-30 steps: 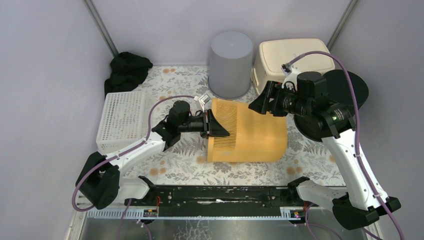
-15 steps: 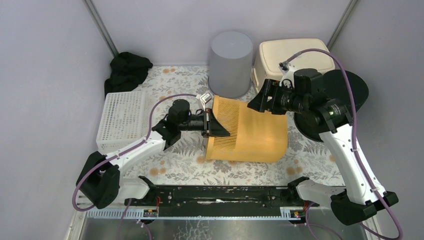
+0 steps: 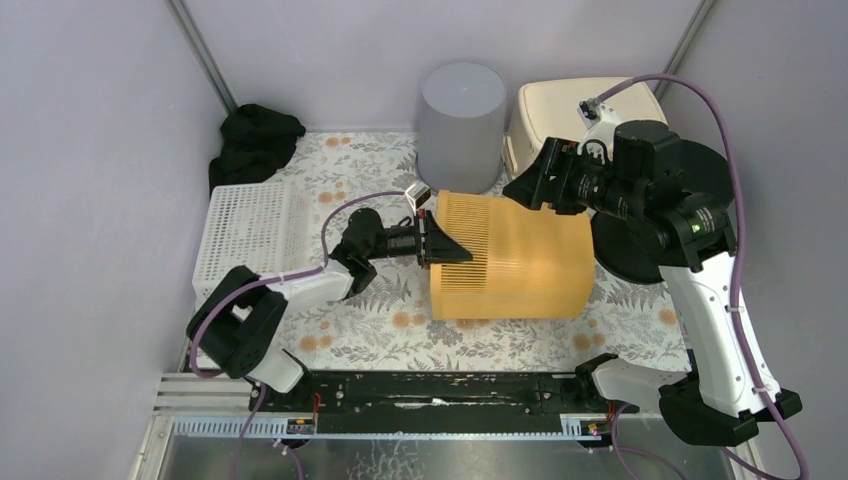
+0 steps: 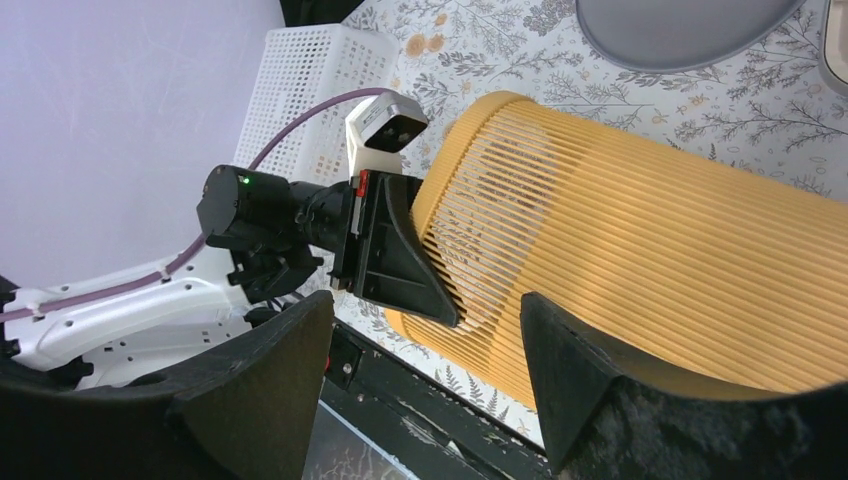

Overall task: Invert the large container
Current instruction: Turn the container upside down at the center of the board.

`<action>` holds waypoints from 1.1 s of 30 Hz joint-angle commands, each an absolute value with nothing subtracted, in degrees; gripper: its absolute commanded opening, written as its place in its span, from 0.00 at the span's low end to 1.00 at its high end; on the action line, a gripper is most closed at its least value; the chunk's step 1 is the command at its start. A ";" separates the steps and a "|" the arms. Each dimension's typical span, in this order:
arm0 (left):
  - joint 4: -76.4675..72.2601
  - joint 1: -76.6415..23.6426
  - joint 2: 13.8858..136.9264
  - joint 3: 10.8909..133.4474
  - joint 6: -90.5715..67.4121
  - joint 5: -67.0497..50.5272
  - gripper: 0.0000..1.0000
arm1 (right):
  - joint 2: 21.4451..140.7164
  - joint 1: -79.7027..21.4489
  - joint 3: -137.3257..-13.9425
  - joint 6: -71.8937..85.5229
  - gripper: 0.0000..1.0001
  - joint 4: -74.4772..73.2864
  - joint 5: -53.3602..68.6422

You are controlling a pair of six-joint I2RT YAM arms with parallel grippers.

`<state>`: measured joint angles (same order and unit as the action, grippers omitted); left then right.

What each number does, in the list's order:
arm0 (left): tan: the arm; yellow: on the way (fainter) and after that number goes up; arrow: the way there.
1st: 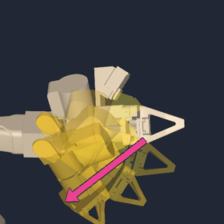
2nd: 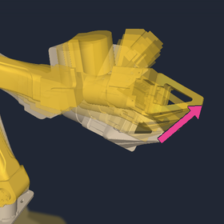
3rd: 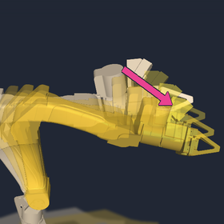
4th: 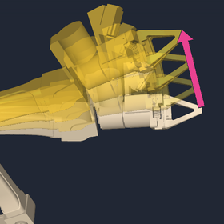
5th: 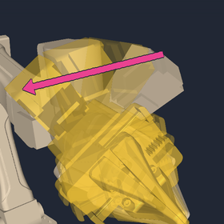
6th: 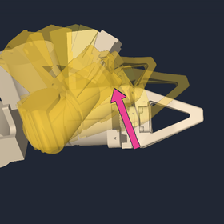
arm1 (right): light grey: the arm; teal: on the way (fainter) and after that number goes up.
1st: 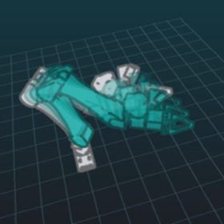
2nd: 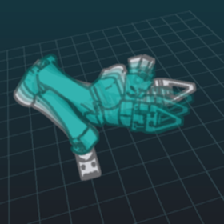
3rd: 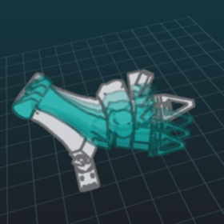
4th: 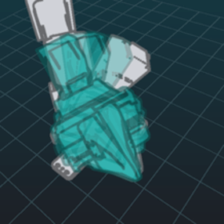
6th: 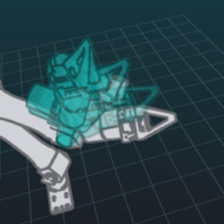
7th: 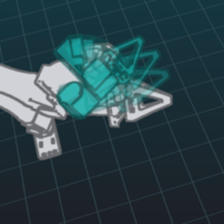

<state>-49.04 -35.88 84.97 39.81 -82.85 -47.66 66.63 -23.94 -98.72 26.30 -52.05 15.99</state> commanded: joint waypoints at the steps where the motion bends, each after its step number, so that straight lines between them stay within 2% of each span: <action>1: -79.25 -35.83 87.85 41.80 -93.51 -48.07 0.00 | 67.49 -24.07 -102.07 25.23 0.76 -53.44 16.00; 7: -91.26 -36.91 93.75 43.91 -99.45 -46.77 0.00 | 67.83 -24.07 -103.22 25.09 0.76 -54.20 15.76; 20: -92.09 -43.24 101.72 51.58 -96.64 -41.55 0.00 | 71.61 -24.06 -112.36 24.25 0.76 -58.24 14.72; 33: -92.55 -47.61 110.06 61.77 -96.85 -36.40 0.00 | 73.39 -24.08 -114.91 25.05 0.76 -58.62 15.64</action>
<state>-81.36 -46.63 109.75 56.75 -97.19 -42.02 73.56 -23.94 -112.55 25.30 -58.50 15.57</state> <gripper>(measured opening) 0.109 0.758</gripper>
